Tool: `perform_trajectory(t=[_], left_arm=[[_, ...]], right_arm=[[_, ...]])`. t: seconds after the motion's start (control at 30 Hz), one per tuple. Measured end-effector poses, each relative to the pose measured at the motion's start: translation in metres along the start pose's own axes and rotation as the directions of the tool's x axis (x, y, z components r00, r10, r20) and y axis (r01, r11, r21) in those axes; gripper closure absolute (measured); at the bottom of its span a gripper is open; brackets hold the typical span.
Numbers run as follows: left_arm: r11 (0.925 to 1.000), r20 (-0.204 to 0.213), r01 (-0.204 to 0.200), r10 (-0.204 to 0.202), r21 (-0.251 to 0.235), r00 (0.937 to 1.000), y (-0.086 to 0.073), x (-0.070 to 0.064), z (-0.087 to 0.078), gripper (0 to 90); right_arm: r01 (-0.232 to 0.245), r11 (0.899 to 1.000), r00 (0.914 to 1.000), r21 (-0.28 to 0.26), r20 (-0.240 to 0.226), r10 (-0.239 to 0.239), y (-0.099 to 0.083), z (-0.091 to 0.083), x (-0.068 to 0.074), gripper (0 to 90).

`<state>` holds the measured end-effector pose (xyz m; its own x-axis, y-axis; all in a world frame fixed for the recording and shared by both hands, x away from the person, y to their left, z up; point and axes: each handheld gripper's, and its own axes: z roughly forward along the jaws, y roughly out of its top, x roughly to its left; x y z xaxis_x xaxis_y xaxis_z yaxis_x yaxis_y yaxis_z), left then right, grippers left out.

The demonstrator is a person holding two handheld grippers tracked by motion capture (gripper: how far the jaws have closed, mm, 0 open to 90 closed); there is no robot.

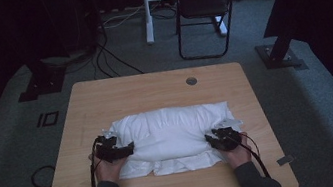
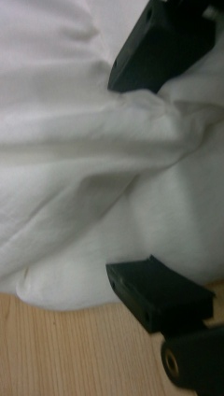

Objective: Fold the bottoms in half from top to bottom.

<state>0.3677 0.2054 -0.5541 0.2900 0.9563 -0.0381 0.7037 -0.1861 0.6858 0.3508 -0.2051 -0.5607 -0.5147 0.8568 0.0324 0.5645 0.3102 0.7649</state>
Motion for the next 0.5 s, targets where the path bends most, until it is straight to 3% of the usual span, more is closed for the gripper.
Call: perform_trajectory(t=[0.1,0.27,0.3,0.5], left_arm=[[0.9999,-0.033,0.010,-0.010,0.011,0.9994,0.0004,0.0004,0.0024,3.0],[0.9996,-0.053,0.023,-0.022,0.015,0.9984,0.0001,0.0015,0.0033,0.2],[0.9994,-0.072,0.031,-0.029,0.019,0.9970,0.0003,0.0014,0.0032,0.1],[0.9997,-0.051,0.021,-0.020,0.015,0.9985,0.0001,0.0041,0.0036,0.2]], right_arm=[[0.001,1.000,1.0000,-0.001,-0.002,-0.001,-0.0003,0.0001,-0.0001,58.4],[-0.001,1.000,1.0000,-0.005,-0.007,0.001,-0.0007,0.0005,-0.0002,58.3],[-0.001,1.000,1.0000,-0.005,-0.008,0.000,-0.0008,0.0006,-0.0003,58.3],[-0.005,1.000,0.9999,-0.009,-0.016,0.005,-0.0013,0.0011,-0.0008,58.2]])
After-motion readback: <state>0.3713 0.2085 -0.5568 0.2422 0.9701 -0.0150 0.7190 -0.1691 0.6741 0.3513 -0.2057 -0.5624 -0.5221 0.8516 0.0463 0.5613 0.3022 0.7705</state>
